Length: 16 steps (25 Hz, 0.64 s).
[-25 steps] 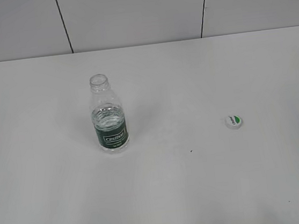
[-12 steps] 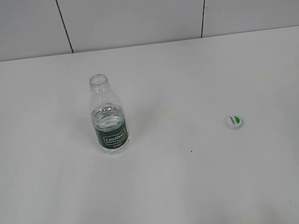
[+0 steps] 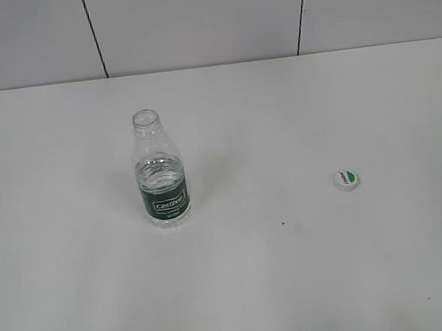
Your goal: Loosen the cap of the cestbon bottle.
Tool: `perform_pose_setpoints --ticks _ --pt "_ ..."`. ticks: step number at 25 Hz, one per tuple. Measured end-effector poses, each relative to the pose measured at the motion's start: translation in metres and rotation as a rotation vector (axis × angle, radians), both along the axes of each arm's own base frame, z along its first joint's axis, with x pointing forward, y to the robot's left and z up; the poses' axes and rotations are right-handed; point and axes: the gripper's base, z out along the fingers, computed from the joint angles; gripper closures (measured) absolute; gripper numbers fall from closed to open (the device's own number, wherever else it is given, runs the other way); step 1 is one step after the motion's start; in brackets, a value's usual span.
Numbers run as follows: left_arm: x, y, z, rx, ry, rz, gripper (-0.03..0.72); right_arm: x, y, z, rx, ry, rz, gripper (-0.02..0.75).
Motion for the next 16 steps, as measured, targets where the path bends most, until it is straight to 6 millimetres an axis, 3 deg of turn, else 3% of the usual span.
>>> perform_pose_setpoints --ticks 16 --pt "0.0 0.0 0.0 -0.003 0.0 0.002 0.171 0.0 0.0 0.0 -0.001 0.0 0.001 0.148"
